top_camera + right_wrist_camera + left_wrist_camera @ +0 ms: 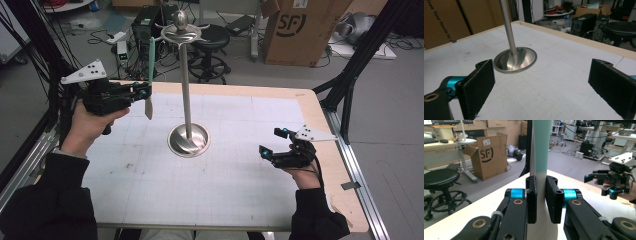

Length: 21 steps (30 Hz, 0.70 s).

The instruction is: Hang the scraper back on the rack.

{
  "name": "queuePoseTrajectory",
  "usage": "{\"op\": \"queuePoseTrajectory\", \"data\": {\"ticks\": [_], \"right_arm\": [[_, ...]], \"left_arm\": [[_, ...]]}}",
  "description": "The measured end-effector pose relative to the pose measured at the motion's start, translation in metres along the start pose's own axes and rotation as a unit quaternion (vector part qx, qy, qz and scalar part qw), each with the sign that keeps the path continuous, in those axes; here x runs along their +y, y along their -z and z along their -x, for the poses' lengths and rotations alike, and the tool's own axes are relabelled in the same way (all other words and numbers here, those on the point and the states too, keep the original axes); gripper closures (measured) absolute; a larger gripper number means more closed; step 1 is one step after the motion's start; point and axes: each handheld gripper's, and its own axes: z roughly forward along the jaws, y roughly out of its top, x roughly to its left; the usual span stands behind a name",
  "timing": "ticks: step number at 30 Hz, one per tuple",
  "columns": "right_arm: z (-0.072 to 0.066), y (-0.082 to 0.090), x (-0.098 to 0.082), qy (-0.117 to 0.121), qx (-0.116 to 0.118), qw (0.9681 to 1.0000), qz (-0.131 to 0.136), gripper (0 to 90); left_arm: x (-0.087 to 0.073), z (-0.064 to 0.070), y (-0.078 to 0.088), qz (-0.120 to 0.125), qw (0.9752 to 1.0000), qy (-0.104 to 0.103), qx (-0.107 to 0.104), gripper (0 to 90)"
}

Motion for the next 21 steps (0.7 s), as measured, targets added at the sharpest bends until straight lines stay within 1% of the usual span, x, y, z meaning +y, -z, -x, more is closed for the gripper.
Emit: {"op": "queuePoseTrajectory", "data": {"ticks": [1,2,4,5,6,10,11,13,14,16,18,20,21], "right_arm": [[0.0,0.0,0.0,-0.001,-0.001,1.0,0.0,6.0],[0.0,0.0,0.0,-0.001,-0.001,1.0,-0.001,6.0],[0.0,0.0,0.0,-0.001,0.0,1.0,0.0,6.1],[0.0,0.0,0.0,0.0,0.0,1.0,-0.001,6.0],[0.0,0.0,0.0,0.0,0.001,1.0,-0.002,6.0],[0.0,-0.001,-0.001,0.001,0.002,1.0,-0.006,6.1],[0.0,-0.001,-0.001,0.002,0.002,1.0,-0.004,6.1],[0.001,-0.001,-0.001,0.001,0.001,1.0,-0.004,6.1],[0.001,-0.001,-0.001,0.002,0.0,1.0,-0.003,6.1],[0.001,0.0,-0.001,0.001,0.0,1.0,-0.003,6.1],[0.001,-0.001,-0.001,0.001,0.0,1.0,-0.003,6.0],[0.001,-0.001,-0.001,0.001,0.0,1.0,-0.004,6.1],[0.001,-0.001,-0.001,0.001,0.0,1.0,-0.005,6.0]], "left_arm": [[-0.001,0.001,-0.002,0.003,1.0,0.003,0.0,80.1],[-0.001,0.001,-0.003,0.005,1.0,0.001,0.002,80.0],[-0.003,0.001,-0.006,0.011,0.9998,0.002,0.014,77.6],[-0.005,0.001,-0.007,0.016,0.9998,0.003,0.015,69.4],[-0.007,0.0,-0.007,0.02,0.9997,0.002,0.016,64.6],[-0.015,0.0,-0.005,0.029,0.9994,-0.005,0.018,52.8],[-0.017,0.0,-0.004,0.027,0.9995,-0.003,0.018,50.2],[-0.024,0.0,-0.003,0.018,0.9997,0.002,0.018,49.2],[-0.027,0.0,-0.003,0.014,0.9998,-0.002,0.016,47.3],[-0.036,0.001,-0.002,0.015,0.9996,-0.018,0.014,39.5],[-0.044,0.002,-0.001,0.017,0.9993,-0.031,0.014,33.9],[-0.052,0.002,0.001,0.017,0.9991,-0.034,0.019,24.2],[-0.056,0.002,0.001,0.018,0.999,-0.034,0.023,21.0]]}}
